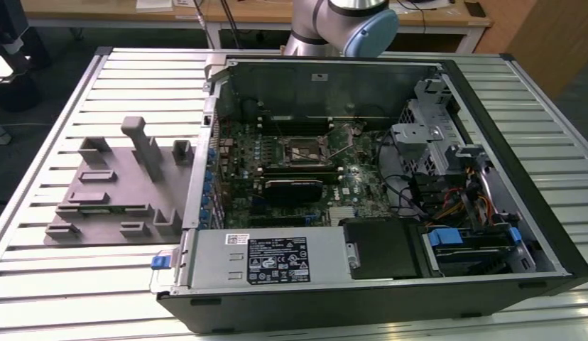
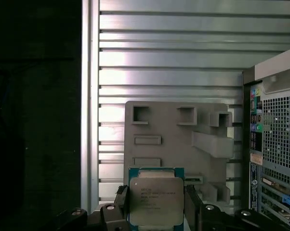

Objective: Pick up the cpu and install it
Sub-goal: 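Pick up the cpu and move it towards the insertion slot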

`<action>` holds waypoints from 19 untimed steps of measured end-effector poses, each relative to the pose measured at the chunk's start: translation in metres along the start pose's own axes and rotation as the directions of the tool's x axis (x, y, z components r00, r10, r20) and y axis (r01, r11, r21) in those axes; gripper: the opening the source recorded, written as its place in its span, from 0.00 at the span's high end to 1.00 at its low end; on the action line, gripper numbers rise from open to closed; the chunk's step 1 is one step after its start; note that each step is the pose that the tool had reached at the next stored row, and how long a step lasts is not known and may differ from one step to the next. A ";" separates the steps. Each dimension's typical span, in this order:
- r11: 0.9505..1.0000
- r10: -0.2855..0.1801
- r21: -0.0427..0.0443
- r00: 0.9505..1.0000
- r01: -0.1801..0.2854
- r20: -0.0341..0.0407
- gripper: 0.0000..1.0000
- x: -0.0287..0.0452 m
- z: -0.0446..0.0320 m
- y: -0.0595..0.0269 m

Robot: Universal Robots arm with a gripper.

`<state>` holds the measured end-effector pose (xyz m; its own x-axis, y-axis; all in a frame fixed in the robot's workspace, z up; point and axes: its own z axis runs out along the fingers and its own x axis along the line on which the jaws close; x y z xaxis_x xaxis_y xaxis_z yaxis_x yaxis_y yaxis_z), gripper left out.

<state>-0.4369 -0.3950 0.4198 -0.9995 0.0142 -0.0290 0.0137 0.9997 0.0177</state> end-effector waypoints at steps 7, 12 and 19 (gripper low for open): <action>1.000 0.000 0.000 1.000 0.000 0.000 0.46 -0.0052 -0.0002 0.0001; 1.000 0.000 0.000 1.000 0.000 0.000 0.46 -0.0126 0.0001 0.0002; 1.000 0.000 0.000 1.000 0.000 0.000 0.46 -0.0250 0.0004 0.0004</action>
<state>-0.4118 -0.3950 0.4201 -0.9995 0.0142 -0.0286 0.0137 0.9998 0.0175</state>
